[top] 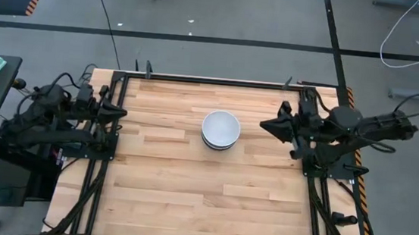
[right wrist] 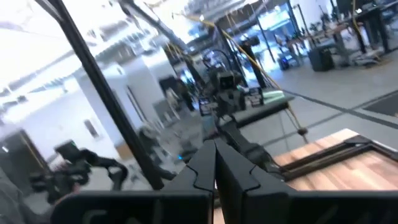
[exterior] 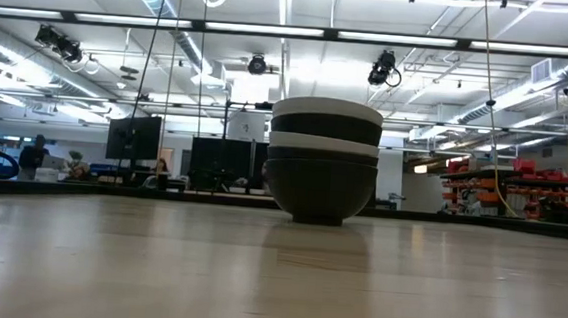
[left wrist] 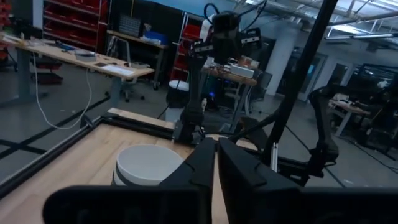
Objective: Nest bowls inside each other
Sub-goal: Return to Home Position
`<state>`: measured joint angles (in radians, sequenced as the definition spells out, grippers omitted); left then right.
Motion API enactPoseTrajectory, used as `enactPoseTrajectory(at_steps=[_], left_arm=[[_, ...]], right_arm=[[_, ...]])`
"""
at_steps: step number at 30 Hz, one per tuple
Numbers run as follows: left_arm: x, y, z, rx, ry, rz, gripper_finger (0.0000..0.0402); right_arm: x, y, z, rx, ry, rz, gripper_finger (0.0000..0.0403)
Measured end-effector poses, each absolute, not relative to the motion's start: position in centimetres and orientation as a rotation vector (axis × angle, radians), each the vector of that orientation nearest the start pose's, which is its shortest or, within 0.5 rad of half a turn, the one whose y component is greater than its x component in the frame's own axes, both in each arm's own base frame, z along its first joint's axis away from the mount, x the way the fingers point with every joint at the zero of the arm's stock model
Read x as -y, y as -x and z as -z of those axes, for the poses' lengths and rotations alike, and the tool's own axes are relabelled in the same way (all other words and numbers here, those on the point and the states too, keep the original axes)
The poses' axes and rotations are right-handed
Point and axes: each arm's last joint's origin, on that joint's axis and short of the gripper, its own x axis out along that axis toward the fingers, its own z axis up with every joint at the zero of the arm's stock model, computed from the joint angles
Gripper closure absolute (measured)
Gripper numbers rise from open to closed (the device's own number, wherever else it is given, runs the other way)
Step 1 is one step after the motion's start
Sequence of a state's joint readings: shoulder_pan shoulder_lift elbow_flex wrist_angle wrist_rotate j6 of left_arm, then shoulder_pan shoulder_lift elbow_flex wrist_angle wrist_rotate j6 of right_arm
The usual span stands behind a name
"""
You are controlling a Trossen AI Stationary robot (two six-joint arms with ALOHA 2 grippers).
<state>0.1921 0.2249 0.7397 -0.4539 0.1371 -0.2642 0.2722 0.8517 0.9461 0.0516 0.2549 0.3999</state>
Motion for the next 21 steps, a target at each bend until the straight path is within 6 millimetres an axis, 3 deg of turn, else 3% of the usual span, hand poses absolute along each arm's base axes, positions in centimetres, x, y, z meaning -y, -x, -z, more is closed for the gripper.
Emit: enactPoseTrajectory(at_steps=[8, 21], left_arm=[[-0.5, -4.8, -32.8, 0.14, 0.29, -0.035, 0.0373], [-0.9, -6.3, -29.7, 0.25, 0.372, -0.017, 0.0366]], right_arm=[[-3.8, -15.4, -35.0, 0.2, -0.503, -0.088, 0.0388], [-4.0, -14.9, -28.5, 0.313, -0.579, -0.222, 0.0388]])
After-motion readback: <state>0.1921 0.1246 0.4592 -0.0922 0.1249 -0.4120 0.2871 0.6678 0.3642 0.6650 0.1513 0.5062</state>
